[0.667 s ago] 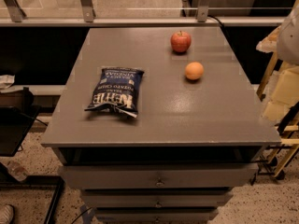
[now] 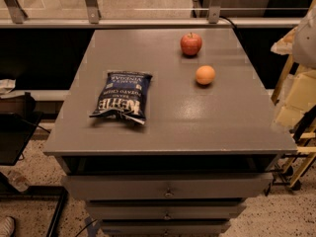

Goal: Move orange near apple

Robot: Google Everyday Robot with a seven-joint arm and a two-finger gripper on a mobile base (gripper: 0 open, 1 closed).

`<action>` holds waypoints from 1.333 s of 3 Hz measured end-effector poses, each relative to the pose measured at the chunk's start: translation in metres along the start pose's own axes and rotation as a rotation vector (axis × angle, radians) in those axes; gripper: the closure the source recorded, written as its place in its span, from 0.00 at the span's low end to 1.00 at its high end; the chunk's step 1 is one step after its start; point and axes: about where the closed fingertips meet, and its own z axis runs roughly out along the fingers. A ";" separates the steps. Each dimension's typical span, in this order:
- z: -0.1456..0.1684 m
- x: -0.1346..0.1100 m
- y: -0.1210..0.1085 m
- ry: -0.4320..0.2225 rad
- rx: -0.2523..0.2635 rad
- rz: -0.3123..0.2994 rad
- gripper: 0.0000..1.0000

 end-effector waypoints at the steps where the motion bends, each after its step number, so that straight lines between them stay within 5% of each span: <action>1: 0.024 0.003 -0.026 -0.087 0.024 0.065 0.00; 3: 0.099 -0.040 -0.110 -0.363 0.091 0.251 0.00; 4: 0.122 -0.065 -0.135 -0.430 0.118 0.298 0.00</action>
Offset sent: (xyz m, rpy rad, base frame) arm 0.1680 0.0067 -0.0676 0.4673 -0.1898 -0.2351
